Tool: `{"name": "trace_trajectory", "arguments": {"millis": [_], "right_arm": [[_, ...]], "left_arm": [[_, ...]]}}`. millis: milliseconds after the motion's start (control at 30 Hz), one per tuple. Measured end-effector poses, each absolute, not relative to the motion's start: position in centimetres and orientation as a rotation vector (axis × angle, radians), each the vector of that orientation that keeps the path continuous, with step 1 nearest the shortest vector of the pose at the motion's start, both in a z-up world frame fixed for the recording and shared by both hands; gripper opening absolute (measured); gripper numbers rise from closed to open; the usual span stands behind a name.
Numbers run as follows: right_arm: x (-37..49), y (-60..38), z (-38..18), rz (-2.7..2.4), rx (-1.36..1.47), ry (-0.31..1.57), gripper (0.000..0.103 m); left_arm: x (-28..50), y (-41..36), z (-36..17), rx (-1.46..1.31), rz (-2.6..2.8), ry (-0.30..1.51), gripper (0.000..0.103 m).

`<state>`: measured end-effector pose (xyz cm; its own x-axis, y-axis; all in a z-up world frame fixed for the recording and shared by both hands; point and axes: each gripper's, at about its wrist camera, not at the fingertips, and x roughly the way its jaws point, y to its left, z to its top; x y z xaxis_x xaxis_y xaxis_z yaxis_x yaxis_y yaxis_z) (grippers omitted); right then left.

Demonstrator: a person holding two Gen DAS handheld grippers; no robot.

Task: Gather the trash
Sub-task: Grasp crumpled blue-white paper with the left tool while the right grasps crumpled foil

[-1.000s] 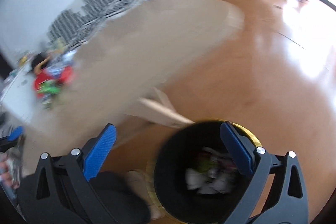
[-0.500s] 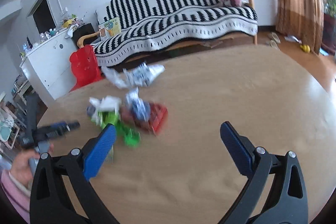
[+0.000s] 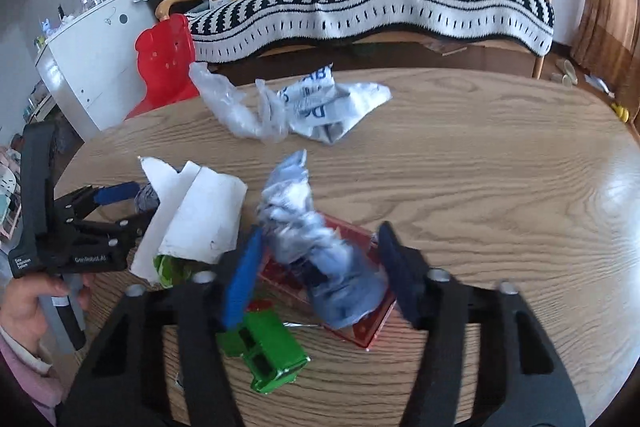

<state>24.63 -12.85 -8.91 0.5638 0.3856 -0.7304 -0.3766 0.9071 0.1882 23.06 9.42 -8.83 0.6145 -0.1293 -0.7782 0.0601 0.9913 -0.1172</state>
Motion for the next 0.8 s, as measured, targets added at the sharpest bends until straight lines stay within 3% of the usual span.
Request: {"name": "trace_trajectory", "arguments": {"millis": [33, 67, 100, 433, 800], "right_arm": [[24.4, -12.8, -8.8, 0.440, -0.001, 0.856, 0.035], [24.1, -12.8, -8.7, 0.440, -0.003, 0.848, 0.032], [24.0, -12.9, -8.7, 0.447, 0.004, 0.846, 0.032], [20.9, -16.1, -5.9, 0.381, 0.129, 0.700, 0.031], [20.9, -16.0, -6.3, 0.336, 0.097, 0.702, 0.032]], "left_arm": [[23.0, 9.3, -8.7, -0.071, -0.111, 0.893, 0.079], [22.8, 9.1, -8.5, -0.064, -0.122, 0.885, 0.046], [22.8, 8.8, -8.4, -0.069, -0.169, 0.893, 0.025], [18.9, 9.9, -6.4, -0.211, -0.136, 0.903, 0.024], [16.8, 12.3, -3.9, -0.157, -0.037, 0.819, 0.024]]}}
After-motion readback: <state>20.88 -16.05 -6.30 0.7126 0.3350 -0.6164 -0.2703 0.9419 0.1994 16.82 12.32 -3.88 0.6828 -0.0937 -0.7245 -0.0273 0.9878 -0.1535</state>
